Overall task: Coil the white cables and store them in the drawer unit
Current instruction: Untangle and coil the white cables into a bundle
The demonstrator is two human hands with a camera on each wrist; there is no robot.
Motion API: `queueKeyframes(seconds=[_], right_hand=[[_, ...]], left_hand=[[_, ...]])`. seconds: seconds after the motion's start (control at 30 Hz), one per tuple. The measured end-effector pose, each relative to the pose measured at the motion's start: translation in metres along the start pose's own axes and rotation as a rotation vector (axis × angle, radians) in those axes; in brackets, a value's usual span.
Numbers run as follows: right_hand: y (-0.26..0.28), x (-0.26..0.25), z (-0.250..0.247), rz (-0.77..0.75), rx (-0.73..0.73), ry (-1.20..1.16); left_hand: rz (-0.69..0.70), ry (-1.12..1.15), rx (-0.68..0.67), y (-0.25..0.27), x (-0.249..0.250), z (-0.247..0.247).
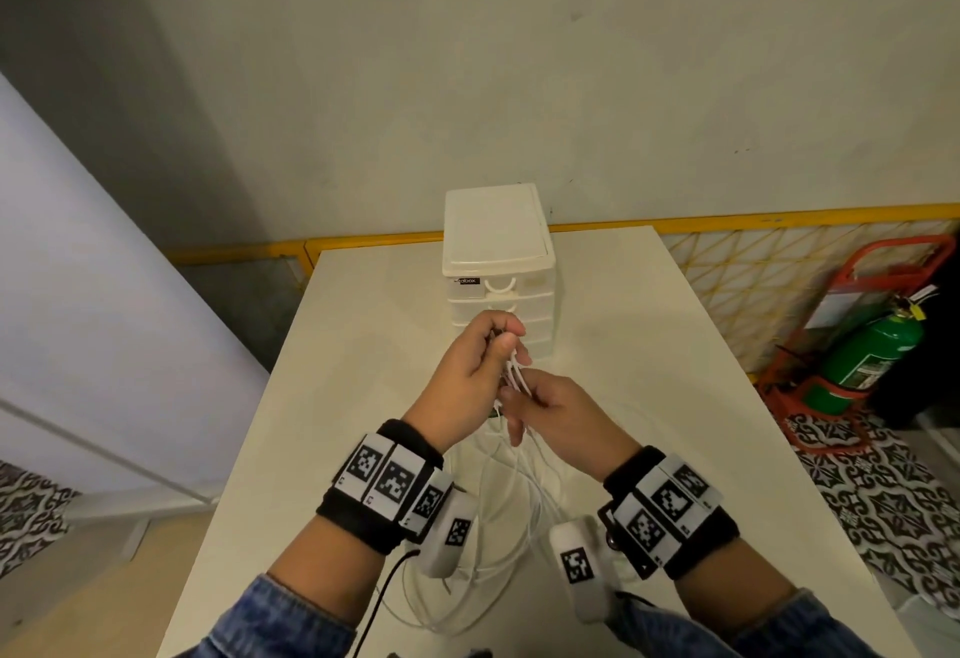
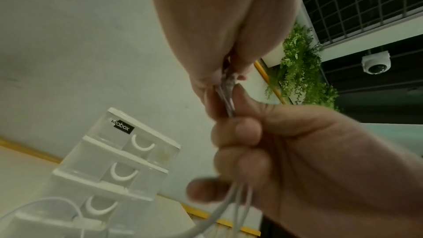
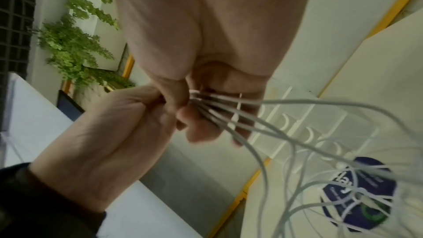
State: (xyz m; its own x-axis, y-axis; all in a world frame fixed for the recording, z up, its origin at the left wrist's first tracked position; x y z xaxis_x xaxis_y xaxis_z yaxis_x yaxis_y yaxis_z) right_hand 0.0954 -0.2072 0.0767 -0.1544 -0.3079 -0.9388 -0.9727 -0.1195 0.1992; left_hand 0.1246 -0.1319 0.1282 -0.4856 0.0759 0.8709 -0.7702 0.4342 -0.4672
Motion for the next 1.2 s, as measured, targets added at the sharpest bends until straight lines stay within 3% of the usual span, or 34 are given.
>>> queueKeyframes(seconds=[0.17,0.23,0.3,0.37,0.4,0.5,0.7,0.83,0.9,1.03,1.2], right_hand=[[0.002,0.008,-0.003,-0.015,0.001,0.051],[0.002,0.006,-0.013,-0.015,0.071,0.098],[0.000,0.005,-0.017,-0.009,0.111,0.267],[-0.002,0.004,-0.016,-0.016,0.109,0.414],[-0.003,0.002,-0.014,-0.031,0.106,0.447],[-0.004,-0.010,-0.010,-0.082,0.114,0.459],[-0.005,-0.020,-0.029,-0.132,0.091,0.339],[-0.007,-0.012,-0.030,-0.089,-0.007,0.466],[-0.007,-0.008,-0.027,-0.098,-0.028,0.475],[-0.007,-0.003,-0.033,-0.125,0.057,0.414],[-0.013,0.005,-0.024,-0.135,0.099,0.372]], left_hand=[[-0.026,-0.024,0.059,0.000,-0.014,-0.020],[0.027,-0.249,0.065,0.002,-0.020,-0.034],[0.175,-0.591,0.065,0.002,-0.011,-0.046],[0.290,-0.694,-0.040,-0.001,0.002,-0.035],[0.275,-0.650,-0.121,-0.001,0.002,-0.025],[0.010,-0.491,-0.308,0.008,-0.018,0.008],[-0.228,-0.523,-0.419,0.015,-0.046,0.012],[-0.343,-0.481,-0.535,0.025,-0.054,0.016],[-0.376,-0.337,-0.490,0.026,-0.046,0.015],[-0.401,0.000,-0.250,0.015,-0.023,0.000],[-0.303,0.280,-0.134,0.000,0.013,-0.001]])
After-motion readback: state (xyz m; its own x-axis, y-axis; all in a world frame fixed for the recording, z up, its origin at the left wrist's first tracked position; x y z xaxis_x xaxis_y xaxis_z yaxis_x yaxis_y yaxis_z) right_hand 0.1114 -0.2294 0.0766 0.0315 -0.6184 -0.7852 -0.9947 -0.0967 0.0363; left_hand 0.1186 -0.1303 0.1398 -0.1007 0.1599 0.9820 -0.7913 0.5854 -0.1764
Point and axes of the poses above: each hand's wrist, its own y-axis away from the middle knuckle, its own z-axis out of the palm, x = y × z, the point moved 9 cm from there along -y, towards the middle knuckle, and after that the axes turned 14 degrees about z, right-handed, at the moved point
